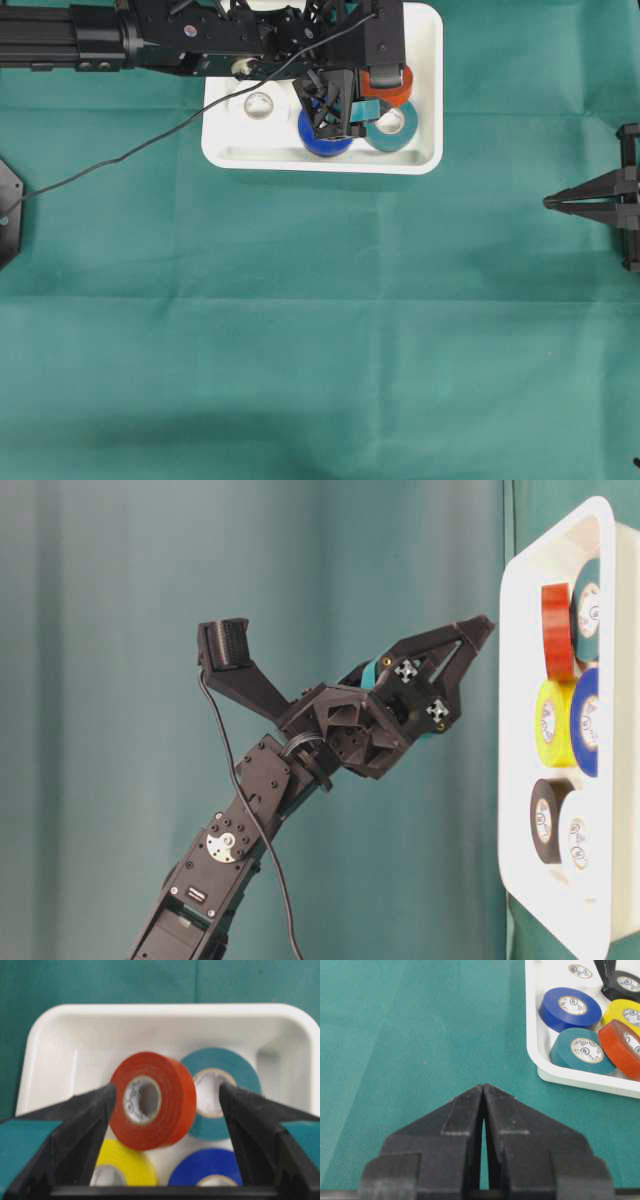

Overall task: Put the tape into the white case with the left arm.
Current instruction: 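Carry the orange roll into the tray above the teal roll, then release the orange roll and withdraw the left gripper leftward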

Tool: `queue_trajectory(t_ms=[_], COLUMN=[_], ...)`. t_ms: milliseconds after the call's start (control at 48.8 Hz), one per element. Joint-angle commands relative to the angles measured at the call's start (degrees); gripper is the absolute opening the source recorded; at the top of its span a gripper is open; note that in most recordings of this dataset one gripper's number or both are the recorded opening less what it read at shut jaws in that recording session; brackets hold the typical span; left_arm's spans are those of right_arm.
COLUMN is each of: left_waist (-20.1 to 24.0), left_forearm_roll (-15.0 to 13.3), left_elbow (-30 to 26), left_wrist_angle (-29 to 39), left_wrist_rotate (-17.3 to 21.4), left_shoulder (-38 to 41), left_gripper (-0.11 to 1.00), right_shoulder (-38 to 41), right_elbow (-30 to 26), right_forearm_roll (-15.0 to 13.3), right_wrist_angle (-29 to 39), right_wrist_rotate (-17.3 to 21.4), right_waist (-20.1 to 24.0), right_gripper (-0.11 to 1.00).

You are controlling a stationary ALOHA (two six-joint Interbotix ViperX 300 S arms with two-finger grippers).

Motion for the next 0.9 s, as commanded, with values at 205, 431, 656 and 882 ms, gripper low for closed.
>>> queue_trajectory(t_ms=[205, 431, 656, 882], left_waist=[-0.35, -1.23, -1.32, -1.32], left_forearm_roll=[0.0, -0.09, -0.09, -0.09], left_elbow=[1.05, 6.86, 14.68, 23.47], left_wrist_angle=[-0.26, -0.18, -0.18, -1.32], left_wrist_rotate=[-0.35, -0.62, -0.7, -0.44], left_shoulder=[-3.6, -8.79, -15.47, -24.17], left_gripper=[0.83, 0.83, 0.83, 0.81], right_shoulder=[0.44, 0.53, 0.53, 0.44], right_elbow=[-0.7, -0.62, -0.7, -0.7], right_forearm_roll=[-0.09, -0.09, -0.09, -0.09], right_wrist_angle=[-0.44, -0.44, -0.44, -0.44], right_wrist_rotate=[0.09, 0.09, 0.09, 0.09], right_waist=[-0.09, -0.09, -0.09, -0.09], right_gripper=[-0.1, -0.1, -0.1, -0.1])
